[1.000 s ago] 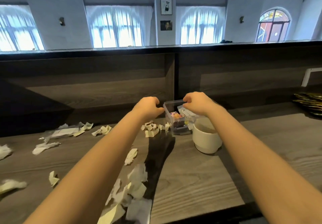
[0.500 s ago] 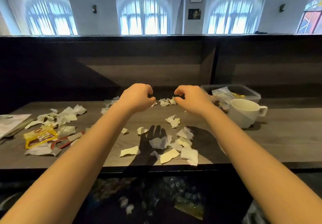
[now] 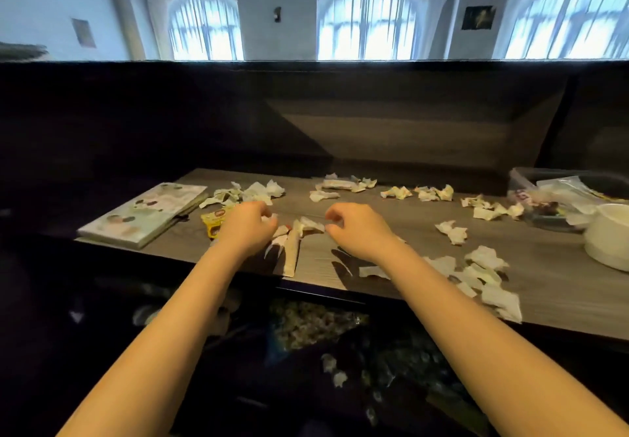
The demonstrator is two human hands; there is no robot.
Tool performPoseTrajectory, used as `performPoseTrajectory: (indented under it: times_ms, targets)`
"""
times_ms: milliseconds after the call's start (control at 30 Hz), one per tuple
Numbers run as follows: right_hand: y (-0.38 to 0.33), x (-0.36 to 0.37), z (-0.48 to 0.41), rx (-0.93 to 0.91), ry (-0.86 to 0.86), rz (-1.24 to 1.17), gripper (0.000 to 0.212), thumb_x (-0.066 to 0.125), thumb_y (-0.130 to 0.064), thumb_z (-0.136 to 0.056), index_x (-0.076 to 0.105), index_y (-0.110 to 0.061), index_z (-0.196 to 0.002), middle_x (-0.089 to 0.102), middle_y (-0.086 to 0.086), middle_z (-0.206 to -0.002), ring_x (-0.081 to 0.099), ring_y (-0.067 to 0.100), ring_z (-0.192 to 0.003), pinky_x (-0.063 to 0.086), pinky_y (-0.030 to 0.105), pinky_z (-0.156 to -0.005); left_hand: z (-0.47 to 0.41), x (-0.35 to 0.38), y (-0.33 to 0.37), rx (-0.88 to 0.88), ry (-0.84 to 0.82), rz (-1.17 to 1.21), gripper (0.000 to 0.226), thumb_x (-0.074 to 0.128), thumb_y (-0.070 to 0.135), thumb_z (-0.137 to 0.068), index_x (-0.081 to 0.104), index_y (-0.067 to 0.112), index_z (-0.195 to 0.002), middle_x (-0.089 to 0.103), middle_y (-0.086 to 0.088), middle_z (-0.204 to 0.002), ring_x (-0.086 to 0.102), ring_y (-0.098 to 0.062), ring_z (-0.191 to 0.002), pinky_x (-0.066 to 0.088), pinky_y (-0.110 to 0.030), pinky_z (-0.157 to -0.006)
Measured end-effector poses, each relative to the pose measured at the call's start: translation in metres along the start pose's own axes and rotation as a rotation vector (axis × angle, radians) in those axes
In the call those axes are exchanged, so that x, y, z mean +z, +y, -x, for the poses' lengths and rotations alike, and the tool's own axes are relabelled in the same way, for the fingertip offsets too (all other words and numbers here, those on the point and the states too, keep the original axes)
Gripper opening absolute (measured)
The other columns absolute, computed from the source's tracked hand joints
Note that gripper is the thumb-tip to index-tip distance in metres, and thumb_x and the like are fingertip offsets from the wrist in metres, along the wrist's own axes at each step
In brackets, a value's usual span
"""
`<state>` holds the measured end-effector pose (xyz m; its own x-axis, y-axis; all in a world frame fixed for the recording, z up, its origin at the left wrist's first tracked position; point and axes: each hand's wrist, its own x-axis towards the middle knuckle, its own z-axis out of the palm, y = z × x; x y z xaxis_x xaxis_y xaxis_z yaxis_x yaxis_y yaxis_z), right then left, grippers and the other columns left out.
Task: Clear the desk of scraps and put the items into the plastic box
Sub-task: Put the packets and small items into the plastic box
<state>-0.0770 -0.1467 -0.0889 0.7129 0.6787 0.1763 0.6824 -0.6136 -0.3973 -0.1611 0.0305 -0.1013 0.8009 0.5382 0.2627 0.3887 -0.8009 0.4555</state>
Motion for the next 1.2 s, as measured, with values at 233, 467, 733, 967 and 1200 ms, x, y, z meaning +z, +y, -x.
performPoseTrajectory:
  times_ms: [233, 467, 733, 967, 1200]
  targets:
    - [-0.044, 0.042, -0.037, -0.032, -0.144, 0.118, 0.047, 0.048, -0.054, -0.089, 0.053, -0.020, -0.122, 0.053, 0.004, -0.123, 0.053, 0.024, -0.110, 0.048, 0.037, -0.084, -0.038, -0.006, -0.079, -0.143, 0.014, -0.059, 0.037, 0.056, 0.025, -0.086, 0.060, 0.008, -0.119, 0.058, -0.012, -0.125, 0.053, -0.029, -0.114, 0.043, -0.035, -0.090]
    - [-0.047, 0.079, -0.043, 0.102, -0.095, 0.107, 0.040, 0.051, -0.039, -0.088, 0.043, -0.017, -0.121, 0.054, 0.006, -0.125, 0.051, 0.029, -0.113, 0.041, 0.037, -0.077, -0.078, -0.004, -0.115, -0.292, -0.146, -0.192, 0.064, 0.057, 0.049, -0.085, 0.047, 0.008, -0.133, 0.049, -0.015, -0.137, 0.047, -0.032, -0.123, 0.043, -0.040, -0.099]
    - [-0.029, 0.086, -0.046, 0.301, 0.104, -0.420, 0.051, 0.056, -0.029, -0.087, 0.036, -0.023, -0.134, 0.055, 0.009, -0.129, 0.053, 0.030, -0.114, 0.045, 0.037, -0.088, -0.093, -0.001, -0.114, -0.355, -0.172, -0.105, 0.093, 0.073, 0.055, -0.070, 0.034, 0.008, -0.140, 0.042, -0.012, -0.143, 0.040, -0.031, -0.130, 0.036, -0.041, -0.105]
    - [-0.023, 0.087, -0.048, 0.318, 0.157, -0.556, 0.036, 0.061, -0.032, -0.084, 0.051, -0.023, -0.117, 0.058, -0.002, -0.105, 0.057, 0.023, -0.102, 0.049, 0.041, -0.086, -0.093, -0.004, -0.097, -0.427, 0.151, 0.397, 0.066, 0.072, 0.004, -0.077, 0.040, 0.012, -0.134, 0.049, -0.013, -0.135, 0.051, -0.030, -0.120, 0.048, -0.039, -0.090]
    - [-0.019, 0.088, -0.048, 0.285, 0.210, -0.618, 0.018, 0.057, -0.041, -0.085, 0.049, -0.030, -0.096, 0.063, -0.002, -0.091, 0.061, 0.022, -0.087, 0.051, 0.040, -0.078, -0.084, -0.019, -0.083, -0.341, 0.385, 0.412, 0.015, 0.061, 0.010, -0.087, 0.061, 0.011, -0.102, 0.064, -0.010, -0.107, 0.061, -0.023, -0.103, 0.049, -0.030, -0.073]
